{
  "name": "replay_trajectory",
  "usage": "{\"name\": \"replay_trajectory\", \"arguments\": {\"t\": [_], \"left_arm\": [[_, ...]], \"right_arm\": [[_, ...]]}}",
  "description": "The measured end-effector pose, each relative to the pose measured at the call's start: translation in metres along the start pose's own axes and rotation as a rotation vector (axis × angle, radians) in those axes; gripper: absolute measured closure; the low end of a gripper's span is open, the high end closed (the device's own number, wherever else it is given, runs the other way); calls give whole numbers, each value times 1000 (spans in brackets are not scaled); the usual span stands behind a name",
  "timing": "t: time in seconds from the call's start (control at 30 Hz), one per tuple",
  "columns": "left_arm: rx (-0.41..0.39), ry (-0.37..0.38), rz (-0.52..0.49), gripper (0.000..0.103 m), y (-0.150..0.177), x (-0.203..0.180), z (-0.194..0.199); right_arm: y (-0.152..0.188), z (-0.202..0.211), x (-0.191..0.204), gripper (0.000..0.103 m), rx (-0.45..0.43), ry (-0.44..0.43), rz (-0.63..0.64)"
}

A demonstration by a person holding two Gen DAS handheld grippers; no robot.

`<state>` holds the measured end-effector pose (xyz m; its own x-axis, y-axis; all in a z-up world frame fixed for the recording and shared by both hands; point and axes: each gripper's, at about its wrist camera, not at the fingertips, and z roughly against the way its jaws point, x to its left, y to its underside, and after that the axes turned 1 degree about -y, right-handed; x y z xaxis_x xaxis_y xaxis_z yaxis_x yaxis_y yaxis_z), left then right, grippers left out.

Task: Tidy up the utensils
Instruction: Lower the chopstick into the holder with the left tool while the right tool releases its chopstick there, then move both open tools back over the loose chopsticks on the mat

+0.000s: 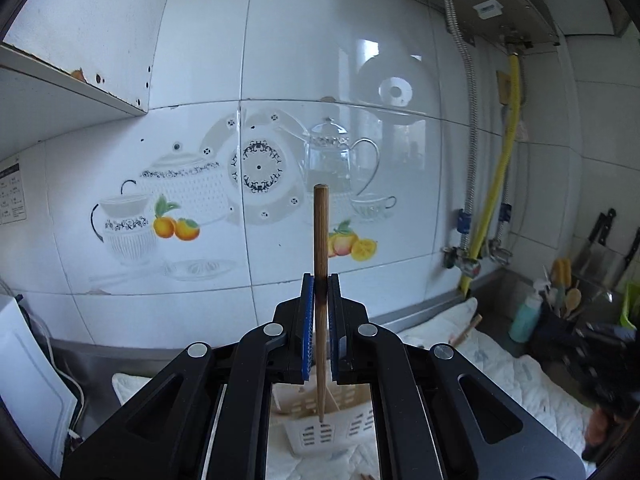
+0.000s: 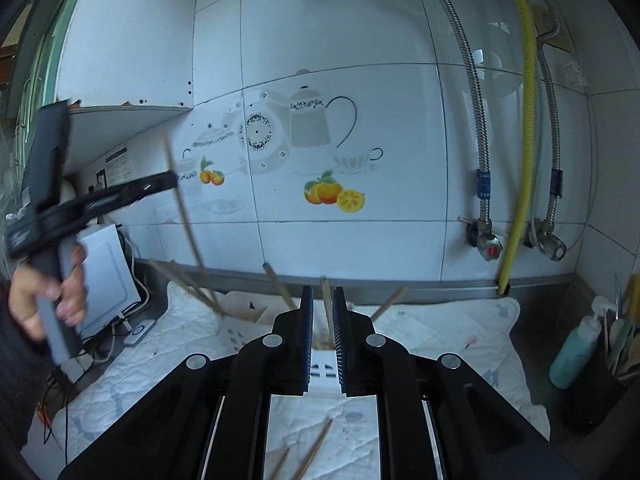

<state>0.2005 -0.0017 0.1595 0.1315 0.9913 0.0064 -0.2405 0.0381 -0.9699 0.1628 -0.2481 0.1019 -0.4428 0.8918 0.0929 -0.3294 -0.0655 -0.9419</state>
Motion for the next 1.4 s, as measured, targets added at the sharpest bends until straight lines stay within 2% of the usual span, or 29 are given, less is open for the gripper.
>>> {"name": "replay_trajectory", "arguments": {"t": [0.2, 0.4, 0.57, 0.67, 0.73, 0.77, 0.83, 0.9, 1.03, 1.2, 1.4], "left_arm": [[20, -30, 14, 98, 5, 2, -27], [103, -14, 48, 97, 22, 5, -52], [143, -11, 47, 96, 30, 6, -59], [148, 3, 57, 90, 31, 5, -57], [141, 15, 50, 86, 30, 2, -51], [134, 20, 43, 79, 30, 0, -46], [116, 17, 30, 72, 29, -5, -33], [101, 32, 29, 70, 29, -9, -19], [88, 51, 27, 54, 35, -15, 11], [107, 62, 22, 40, 68, -22, 50], [197, 29, 46, 27, 134, -21, 80]], "right_arm": [[28, 10, -2, 93, 27, -27, -41], [44, 11, -6, 93, 53, -24, -69], [54, 14, -3, 93, 68, -18, -70], [62, 19, 4, 88, 78, -6, -51], [68, 23, 9, 71, 81, 7, -34], [72, 27, 13, 68, 83, 11, -26], [79, 34, 18, 65, 85, 22, -22], [90, 40, 23, 64, 99, 21, -26], [117, 49, 32, 53, 142, 50, -11], [154, 58, 33, 43, 194, 83, -44], [181, 63, 27, 41, 248, 123, -85]]}}
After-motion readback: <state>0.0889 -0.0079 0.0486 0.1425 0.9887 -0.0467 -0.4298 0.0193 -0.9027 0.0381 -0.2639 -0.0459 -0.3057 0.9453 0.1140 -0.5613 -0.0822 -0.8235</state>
